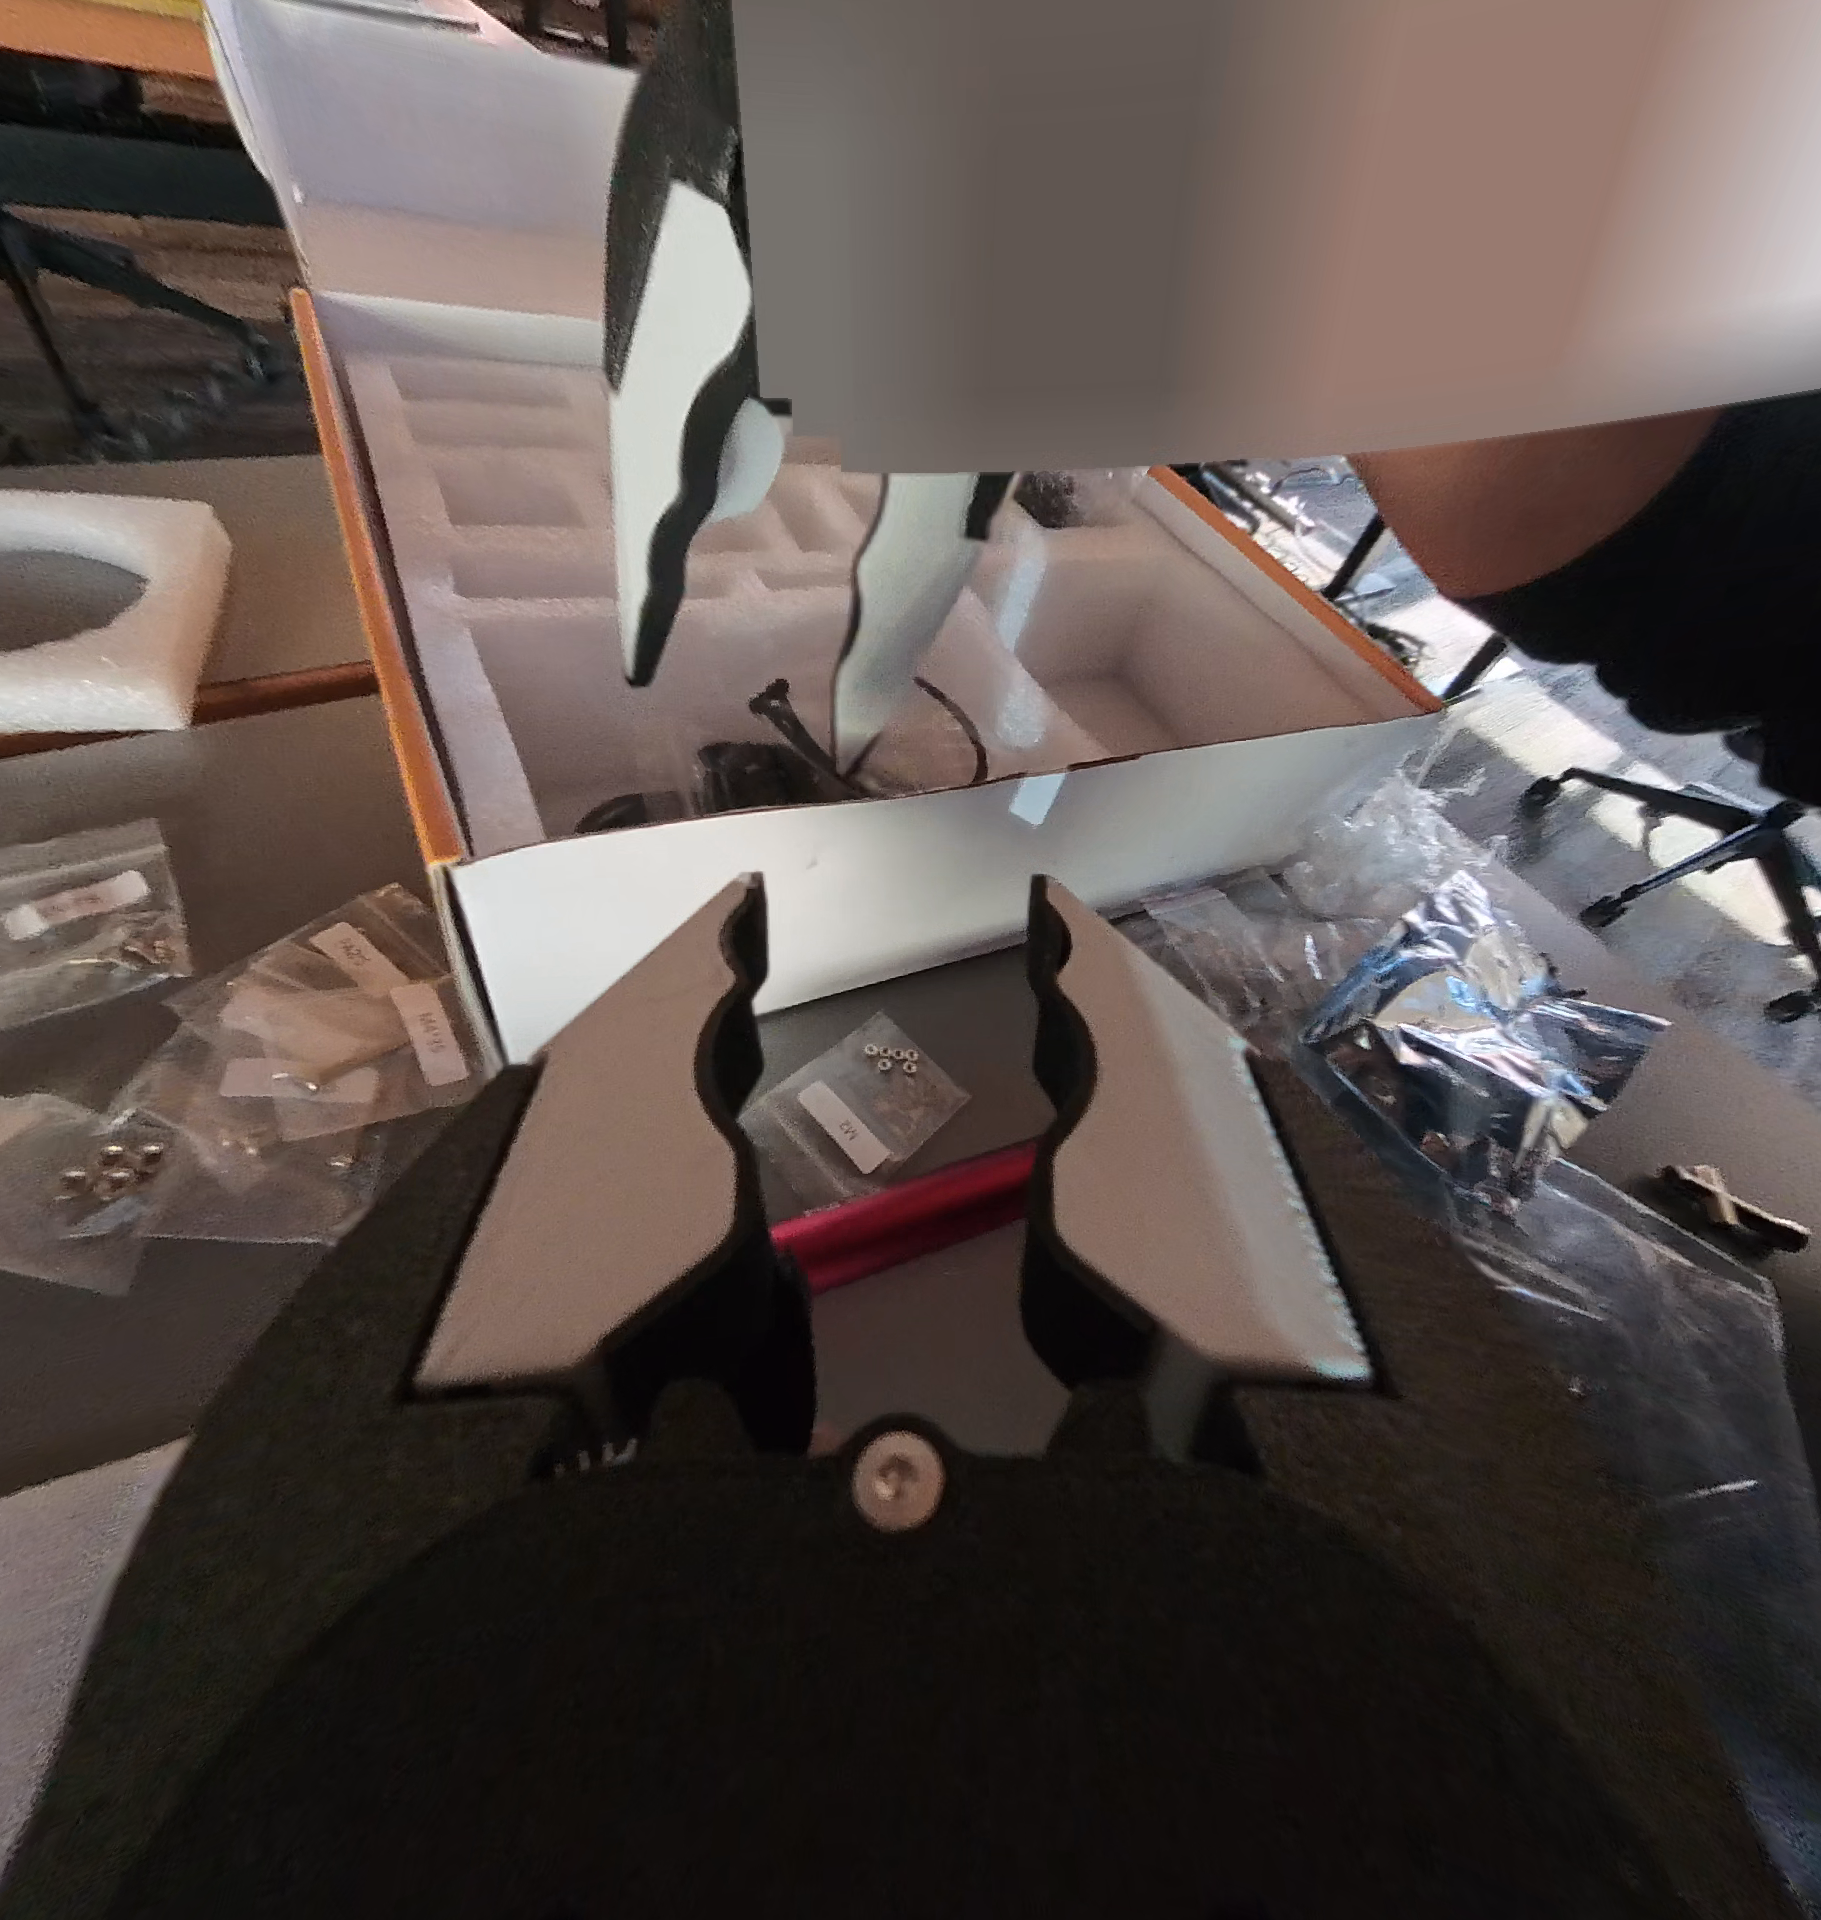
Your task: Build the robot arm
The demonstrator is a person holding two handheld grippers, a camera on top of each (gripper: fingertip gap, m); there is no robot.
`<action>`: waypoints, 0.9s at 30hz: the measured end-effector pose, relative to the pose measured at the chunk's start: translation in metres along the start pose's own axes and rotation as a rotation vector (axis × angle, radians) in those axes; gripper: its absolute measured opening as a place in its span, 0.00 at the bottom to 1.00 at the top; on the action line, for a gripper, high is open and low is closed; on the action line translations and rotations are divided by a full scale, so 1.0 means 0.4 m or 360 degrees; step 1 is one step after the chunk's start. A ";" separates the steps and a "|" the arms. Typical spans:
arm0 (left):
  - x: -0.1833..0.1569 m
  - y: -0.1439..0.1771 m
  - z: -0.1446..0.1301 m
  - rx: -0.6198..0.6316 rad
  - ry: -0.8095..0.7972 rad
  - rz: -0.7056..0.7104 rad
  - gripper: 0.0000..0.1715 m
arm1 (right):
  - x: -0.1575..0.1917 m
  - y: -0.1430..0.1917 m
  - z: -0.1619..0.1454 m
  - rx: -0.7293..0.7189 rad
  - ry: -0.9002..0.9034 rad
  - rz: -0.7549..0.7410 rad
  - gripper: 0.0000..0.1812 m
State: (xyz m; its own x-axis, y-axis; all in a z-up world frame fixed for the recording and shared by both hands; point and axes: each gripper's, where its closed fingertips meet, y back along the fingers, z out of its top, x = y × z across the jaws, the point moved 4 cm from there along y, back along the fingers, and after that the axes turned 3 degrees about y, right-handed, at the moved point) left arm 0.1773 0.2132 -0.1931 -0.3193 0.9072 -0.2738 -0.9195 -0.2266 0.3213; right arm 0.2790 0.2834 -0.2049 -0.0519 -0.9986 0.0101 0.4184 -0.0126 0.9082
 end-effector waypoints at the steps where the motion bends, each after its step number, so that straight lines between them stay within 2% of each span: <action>1: -0.001 -0.001 -0.001 0.0002 0.0029 -0.0023 0.29 | -0.008 -0.004 -0.002 0.0037 0.0008 -0.0014 0.31; 3: -0.002 -0.002 -0.001 0.0002 0.0072 -0.0054 0.29 | -0.020 -0.043 -0.035 0.0228 0.0017 -0.0016 0.33; 5: -0.004 -0.002 -0.003 0.0007 0.0093 -0.0082 0.29 | 0.001 -0.097 -0.063 0.0378 -0.0009 0.0103 0.33; 6: -0.004 0.000 -0.003 0.0011 0.0099 -0.0093 0.29 | 0.005 -0.098 -0.057 0.0366 0.0043 0.0117 0.30; 7: -0.001 0.002 -0.002 0.0011 0.0098 -0.0089 0.29 | 0.002 -0.083 -0.057 0.0367 0.0089 0.0080 0.21; 8: 0.003 0.005 0.000 0.0006 0.0087 -0.0072 0.29 | -0.005 -0.056 -0.054 0.0330 0.0104 0.0035 0.14; 10: 0.015 0.011 0.004 -0.0009 0.0060 -0.0025 0.28 | -0.018 0.020 -0.044 0.0122 0.0055 -0.0078 0.09; 12: 0.024 0.014 0.008 -0.0025 0.0079 -0.0012 0.29 | 0.001 0.102 -0.062 -0.0011 -0.0030 -0.0095 0.08; 14: 0.028 0.015 0.009 -0.0034 0.0129 -0.0038 0.29 | 0.014 0.180 -0.092 -0.0101 -0.0100 -0.0214 0.08; 17: 0.032 0.012 0.004 -0.0023 0.0176 -0.0060 0.29 | 0.049 0.264 -0.124 -0.0258 -0.0198 -0.0308 0.08; 23: 0.035 0.000 -0.012 0.0023 0.0108 -0.0009 0.29 | 0.124 0.273 -0.168 -0.0316 -0.0261 -0.0355 0.08; 27: 0.038 0.012 -0.005 0.0018 0.0029 0.0047 0.29 | 0.156 0.256 -0.213 -0.0320 -0.0319 -0.0525 0.09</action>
State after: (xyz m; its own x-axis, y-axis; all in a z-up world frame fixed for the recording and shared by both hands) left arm 0.1677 0.2252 -0.1976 -0.3507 0.8936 -0.2803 -0.9069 -0.2494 0.3396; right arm 0.3960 0.2155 -0.1469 -0.3788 -0.9101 -0.1678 0.5174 -0.3586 0.7770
